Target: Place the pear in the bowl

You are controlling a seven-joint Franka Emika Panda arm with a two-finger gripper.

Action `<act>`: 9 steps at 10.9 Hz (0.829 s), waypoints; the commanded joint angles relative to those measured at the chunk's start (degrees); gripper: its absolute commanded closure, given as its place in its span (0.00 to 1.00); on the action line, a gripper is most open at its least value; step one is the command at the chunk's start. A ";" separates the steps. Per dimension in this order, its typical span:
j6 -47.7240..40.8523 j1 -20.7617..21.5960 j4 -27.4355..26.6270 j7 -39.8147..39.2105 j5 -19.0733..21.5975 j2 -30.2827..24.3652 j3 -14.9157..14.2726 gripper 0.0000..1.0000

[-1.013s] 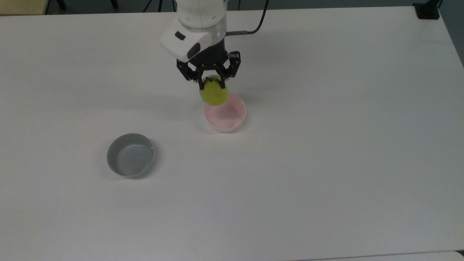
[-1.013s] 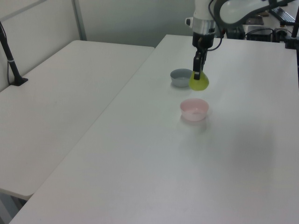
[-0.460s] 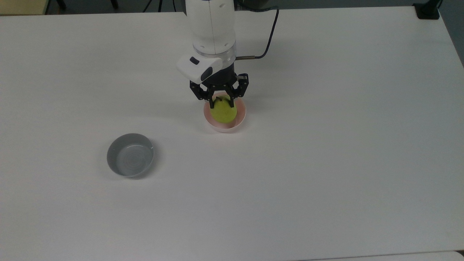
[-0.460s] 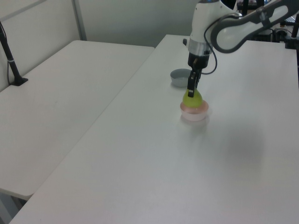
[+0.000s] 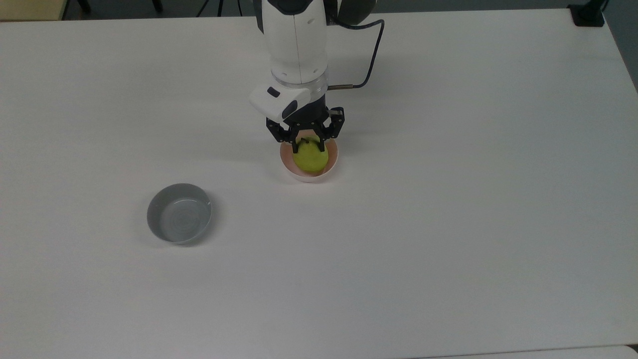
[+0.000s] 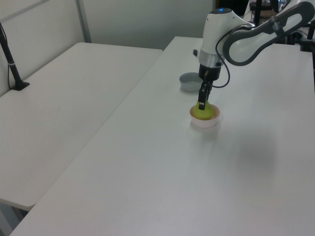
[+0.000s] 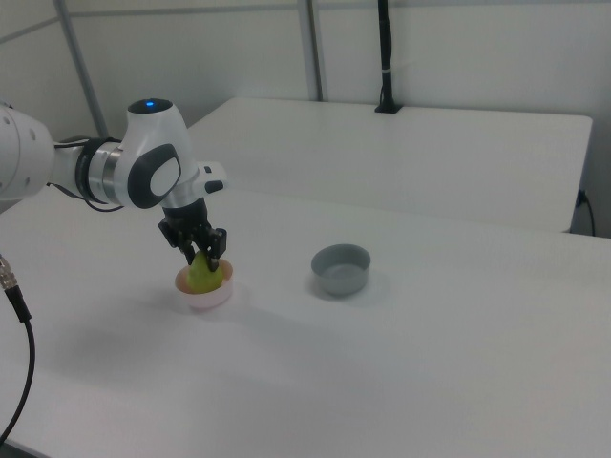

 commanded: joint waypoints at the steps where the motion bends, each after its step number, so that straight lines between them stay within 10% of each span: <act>1: 1.79 0.86 -0.86 0.89 -0.01 0.04 -0.58 0.74; 3: 1.18 0.77 -0.59 0.98 -0.01 0.04 -0.67 0.04; 9: -13.82 -0.28 7.57 0.89 -1.67 -3.73 -0.75 0.00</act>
